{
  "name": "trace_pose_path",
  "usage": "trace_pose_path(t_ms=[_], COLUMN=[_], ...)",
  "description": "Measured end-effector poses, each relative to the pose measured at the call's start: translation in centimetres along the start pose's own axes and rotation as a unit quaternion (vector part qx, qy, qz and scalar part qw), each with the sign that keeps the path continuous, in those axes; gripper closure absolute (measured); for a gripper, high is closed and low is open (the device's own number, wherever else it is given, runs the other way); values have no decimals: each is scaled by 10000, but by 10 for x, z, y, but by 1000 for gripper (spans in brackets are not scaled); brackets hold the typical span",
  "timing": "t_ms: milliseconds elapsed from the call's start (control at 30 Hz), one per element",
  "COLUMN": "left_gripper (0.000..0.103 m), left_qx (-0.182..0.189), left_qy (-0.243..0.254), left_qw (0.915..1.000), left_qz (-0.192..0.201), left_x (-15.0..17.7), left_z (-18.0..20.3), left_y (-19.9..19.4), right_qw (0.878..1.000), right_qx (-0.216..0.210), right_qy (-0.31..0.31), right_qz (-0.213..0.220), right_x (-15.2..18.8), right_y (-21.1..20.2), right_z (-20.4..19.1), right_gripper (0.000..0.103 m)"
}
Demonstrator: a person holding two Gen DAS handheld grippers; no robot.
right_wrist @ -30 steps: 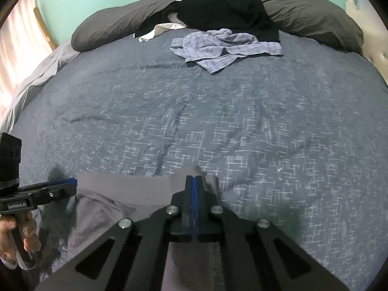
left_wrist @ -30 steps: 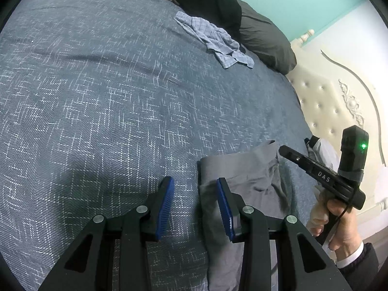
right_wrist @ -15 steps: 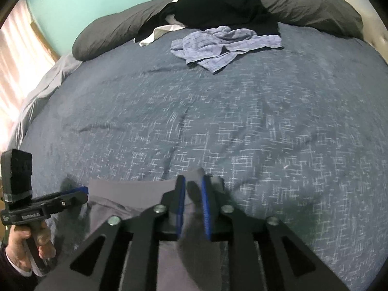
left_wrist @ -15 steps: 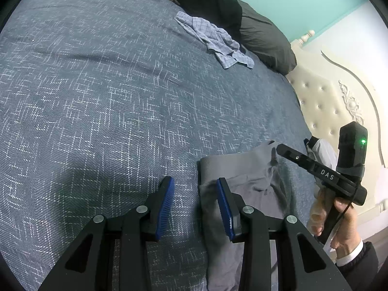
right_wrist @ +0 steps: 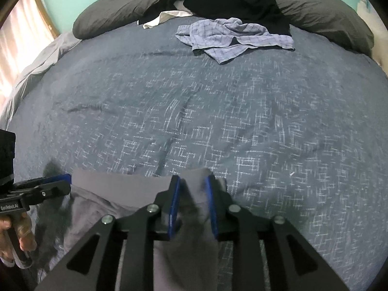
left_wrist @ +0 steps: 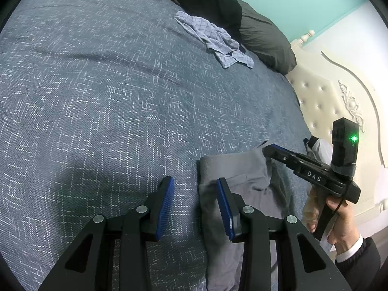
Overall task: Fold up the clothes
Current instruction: 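Close the left gripper on the briefs' waistband while the right gripper holds its edge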
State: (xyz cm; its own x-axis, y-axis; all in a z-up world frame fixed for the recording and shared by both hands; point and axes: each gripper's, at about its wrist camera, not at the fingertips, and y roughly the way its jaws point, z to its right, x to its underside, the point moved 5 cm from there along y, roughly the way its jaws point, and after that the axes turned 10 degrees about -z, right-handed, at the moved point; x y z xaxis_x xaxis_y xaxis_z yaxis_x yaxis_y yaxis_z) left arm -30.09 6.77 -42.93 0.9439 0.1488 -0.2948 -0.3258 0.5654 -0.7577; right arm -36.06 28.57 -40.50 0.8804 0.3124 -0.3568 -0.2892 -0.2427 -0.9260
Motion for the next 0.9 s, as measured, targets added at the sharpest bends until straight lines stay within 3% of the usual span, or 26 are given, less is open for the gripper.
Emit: trace_pose_path(t_ms=[133, 200, 367, 633, 900], left_gripper=[64, 64, 64, 64, 64], left_qx=[2, 0, 2, -10, 23], left_qy=[2, 4, 12, -10, 6], left_qw=[10000, 10000, 10000, 10000, 9999], left_qz=[-3, -3, -7, 21, 129], left_x=[0, 0, 0, -1, -3], left_z=[0, 0, 0, 0, 3], left_y=[0, 0, 0, 0, -3], right_qw=[9998, 9997, 9993, 9991, 9982], right_qx=[78, 81, 83, -101, -311], right_qy=[-147, -205, -327, -45, 319], right_qz=[107, 136, 131, 407, 414], right_x=[0, 0, 2, 9, 11], right_y=[-2, -3, -2, -22, -24], right_z=[-2, -3, -6, 0, 14], right_gripper=[82, 93, 99, 100, 100])
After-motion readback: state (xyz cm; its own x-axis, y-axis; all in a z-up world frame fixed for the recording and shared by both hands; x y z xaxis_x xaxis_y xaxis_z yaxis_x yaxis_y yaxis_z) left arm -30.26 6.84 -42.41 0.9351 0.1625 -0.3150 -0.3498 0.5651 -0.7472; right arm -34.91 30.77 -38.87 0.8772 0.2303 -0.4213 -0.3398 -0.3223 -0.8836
